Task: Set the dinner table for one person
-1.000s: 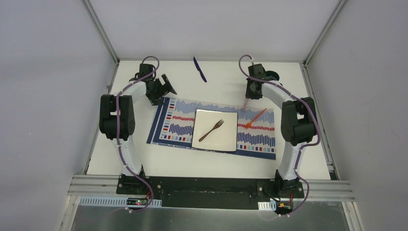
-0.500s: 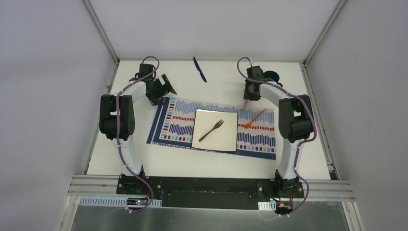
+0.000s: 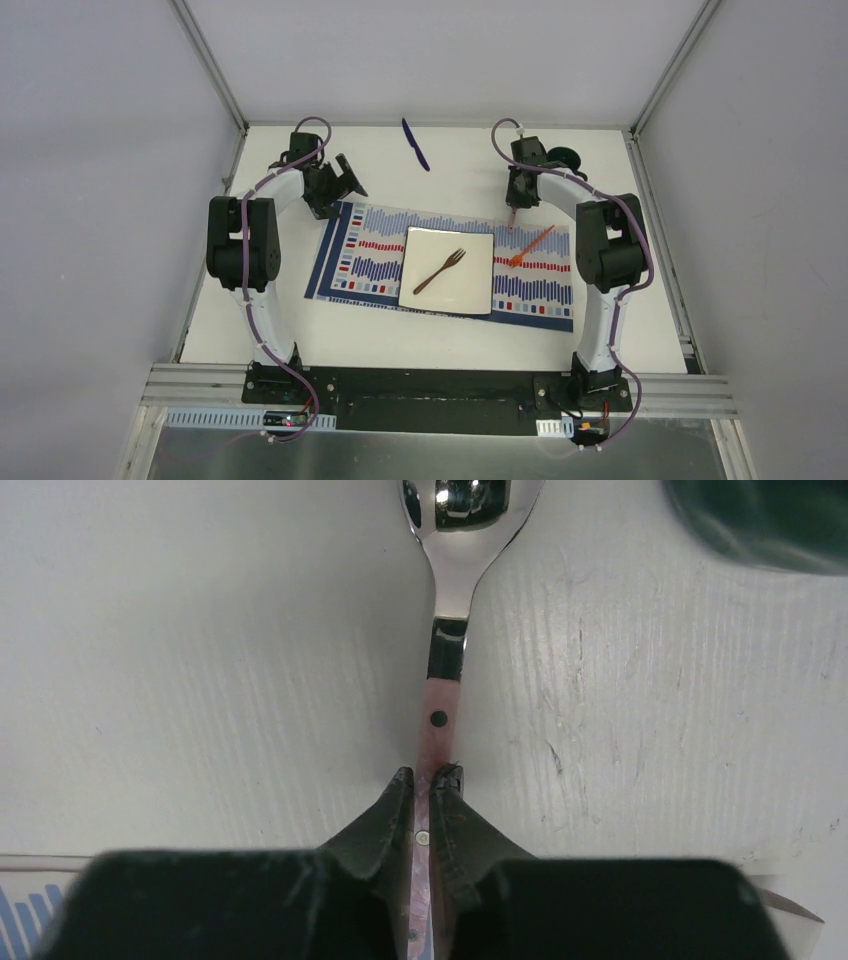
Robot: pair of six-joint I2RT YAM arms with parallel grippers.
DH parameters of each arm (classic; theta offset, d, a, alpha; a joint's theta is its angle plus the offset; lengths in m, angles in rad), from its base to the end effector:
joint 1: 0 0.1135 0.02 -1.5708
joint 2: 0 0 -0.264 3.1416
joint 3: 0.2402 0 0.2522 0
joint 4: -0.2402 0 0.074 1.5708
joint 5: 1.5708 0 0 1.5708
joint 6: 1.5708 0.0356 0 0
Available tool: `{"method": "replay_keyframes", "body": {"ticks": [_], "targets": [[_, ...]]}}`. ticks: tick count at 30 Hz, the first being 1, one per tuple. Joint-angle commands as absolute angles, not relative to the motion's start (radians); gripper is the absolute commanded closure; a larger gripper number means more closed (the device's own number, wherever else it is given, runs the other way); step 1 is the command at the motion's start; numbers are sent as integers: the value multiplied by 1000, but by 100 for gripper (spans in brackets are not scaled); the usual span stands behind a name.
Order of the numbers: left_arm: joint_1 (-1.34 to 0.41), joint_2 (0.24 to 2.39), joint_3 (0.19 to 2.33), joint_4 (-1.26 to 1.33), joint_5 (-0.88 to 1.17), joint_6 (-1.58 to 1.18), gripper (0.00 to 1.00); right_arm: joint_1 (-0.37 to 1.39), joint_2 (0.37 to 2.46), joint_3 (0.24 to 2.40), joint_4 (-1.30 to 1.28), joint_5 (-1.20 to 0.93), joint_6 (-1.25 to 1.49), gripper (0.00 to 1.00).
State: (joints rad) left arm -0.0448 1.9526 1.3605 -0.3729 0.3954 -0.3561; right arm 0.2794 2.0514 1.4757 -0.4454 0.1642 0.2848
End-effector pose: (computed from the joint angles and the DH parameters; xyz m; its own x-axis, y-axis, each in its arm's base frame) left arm 0.4149 -0.0323 0.1837 -0.8605 -0.2835 -0.4233 -0.0422 0.8677 -0.4953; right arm 0.4218 0.1150 0.1715 -0.8400 0.0474 -0.5406 0.0480 0.9988 0.0130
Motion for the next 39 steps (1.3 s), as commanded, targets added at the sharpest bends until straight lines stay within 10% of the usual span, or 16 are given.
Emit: {"method": "replay_keyframes", "body": {"ticks": [1,36,39], "targets": [[-47,1908,1385,-354,391,-357,1,285,2028,1498,-425,155,285,92],[-79,1893,1379,-352,382,-369,1,378,1732,1263,-503,251,286,100],[-83,1892,1376,-352,381,-370,1,386,1718,1243,-514,270,287,87]]}}
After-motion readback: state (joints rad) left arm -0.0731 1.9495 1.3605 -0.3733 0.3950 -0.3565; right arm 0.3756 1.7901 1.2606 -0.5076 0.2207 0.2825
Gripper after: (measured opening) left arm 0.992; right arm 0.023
